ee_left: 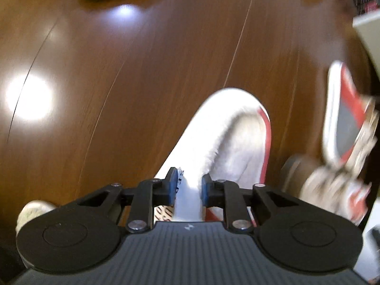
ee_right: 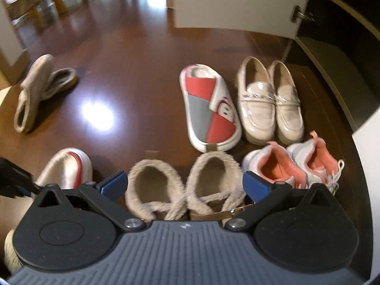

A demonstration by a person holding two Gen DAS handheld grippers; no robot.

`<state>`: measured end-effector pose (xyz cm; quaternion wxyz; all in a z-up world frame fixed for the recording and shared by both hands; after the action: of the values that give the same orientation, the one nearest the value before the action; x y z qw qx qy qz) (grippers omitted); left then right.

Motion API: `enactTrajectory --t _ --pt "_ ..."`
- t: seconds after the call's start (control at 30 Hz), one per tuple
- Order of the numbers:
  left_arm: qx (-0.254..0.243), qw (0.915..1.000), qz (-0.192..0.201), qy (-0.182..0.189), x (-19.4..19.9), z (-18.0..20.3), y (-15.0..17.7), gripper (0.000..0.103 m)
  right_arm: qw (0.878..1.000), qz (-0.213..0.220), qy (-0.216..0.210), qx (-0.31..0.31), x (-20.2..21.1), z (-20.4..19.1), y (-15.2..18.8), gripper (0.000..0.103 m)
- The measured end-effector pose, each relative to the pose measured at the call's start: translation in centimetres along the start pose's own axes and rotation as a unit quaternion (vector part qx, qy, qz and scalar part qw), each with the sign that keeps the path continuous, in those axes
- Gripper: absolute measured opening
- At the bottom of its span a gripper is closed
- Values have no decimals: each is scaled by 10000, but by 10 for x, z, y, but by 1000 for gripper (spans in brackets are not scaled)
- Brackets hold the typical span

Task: Organize scattered shoes
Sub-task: 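Carry the second slipper with the left gripper and set it beside the first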

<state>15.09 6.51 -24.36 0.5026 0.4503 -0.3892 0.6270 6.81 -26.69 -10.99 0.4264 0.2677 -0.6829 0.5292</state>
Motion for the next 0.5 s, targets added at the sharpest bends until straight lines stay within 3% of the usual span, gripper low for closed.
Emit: enactTrajectory --t 0.17,0.33,0.5 --pt "369 9987 305 195 -9 43 -59 23 9970 -83 -109 -758 -19 29 -5 102" --pt "454 9966 328 599 -42 107 -111 24 9977 46 135 -660 -30 45 -12 102" --pt "424 9950 123 892 -68 154 -127 34 9978 133 305 -565 -40 53 -22 102"
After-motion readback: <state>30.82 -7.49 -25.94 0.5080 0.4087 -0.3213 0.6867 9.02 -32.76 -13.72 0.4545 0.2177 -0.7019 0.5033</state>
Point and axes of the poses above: each gripper's, at about its wrist camera, not at the fingertips, and x roughly against the way its jaws point, z to its right, y to its underside, the point moved 2 cm from there along -x, roughly the way its jaws point, and after that the axes turned 4 degrees about -x, right-handed, at the moved point
